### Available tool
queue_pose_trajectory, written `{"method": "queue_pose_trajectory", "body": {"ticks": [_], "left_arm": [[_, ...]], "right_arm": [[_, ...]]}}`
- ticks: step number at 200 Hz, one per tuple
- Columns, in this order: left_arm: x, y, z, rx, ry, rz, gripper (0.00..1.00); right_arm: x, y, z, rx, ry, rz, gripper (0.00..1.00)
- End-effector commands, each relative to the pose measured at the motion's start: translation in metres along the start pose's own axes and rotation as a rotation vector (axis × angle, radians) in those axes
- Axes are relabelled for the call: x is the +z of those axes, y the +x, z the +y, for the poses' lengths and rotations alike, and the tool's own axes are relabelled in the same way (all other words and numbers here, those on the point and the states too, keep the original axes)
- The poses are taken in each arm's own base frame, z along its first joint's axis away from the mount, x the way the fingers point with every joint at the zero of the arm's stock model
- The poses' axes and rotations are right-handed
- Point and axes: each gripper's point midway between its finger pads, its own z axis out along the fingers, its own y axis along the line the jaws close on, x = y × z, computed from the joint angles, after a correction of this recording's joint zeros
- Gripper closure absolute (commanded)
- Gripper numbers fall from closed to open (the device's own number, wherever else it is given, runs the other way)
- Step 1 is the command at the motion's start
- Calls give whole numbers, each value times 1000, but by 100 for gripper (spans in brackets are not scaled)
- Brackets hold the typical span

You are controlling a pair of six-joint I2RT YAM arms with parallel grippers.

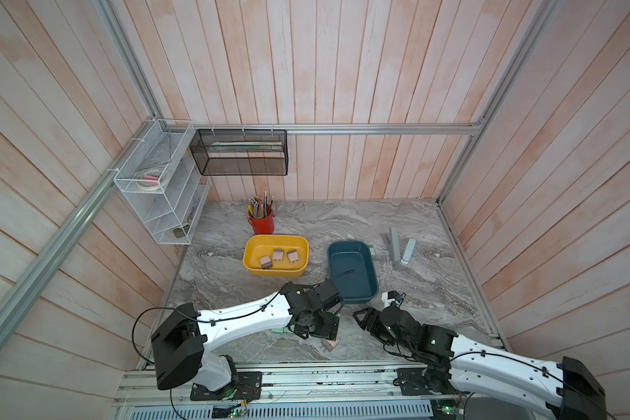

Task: Place the plugs by color into the storage box
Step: Pick up the plug from the center of the board.

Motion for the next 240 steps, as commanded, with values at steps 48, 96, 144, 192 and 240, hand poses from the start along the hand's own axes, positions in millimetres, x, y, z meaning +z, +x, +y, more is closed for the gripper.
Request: {"method": "queue_pose_trajectory", "body": {"ticks": [48, 96, 144, 192, 240], "left_arm": [[41, -12, -12, 200, -26, -9, 18], [62, -1, -20, 250, -21, 46, 25], [73, 6, -9, 257, -68, 65, 34], [82, 4, -6, 233, -87, 73, 48], [76, -1, -1, 179, -78, 64, 53]], "right_arm": [[-16, -12, -28, 120, 46, -74, 28], [-24, -12, -39, 133, 59, -77, 28], [-24, -13, -40, 134, 58, -86, 28], [-21, -12, -35, 122, 51, -77, 29], [-17, -10, -27, 88, 57, -56, 29]]}}
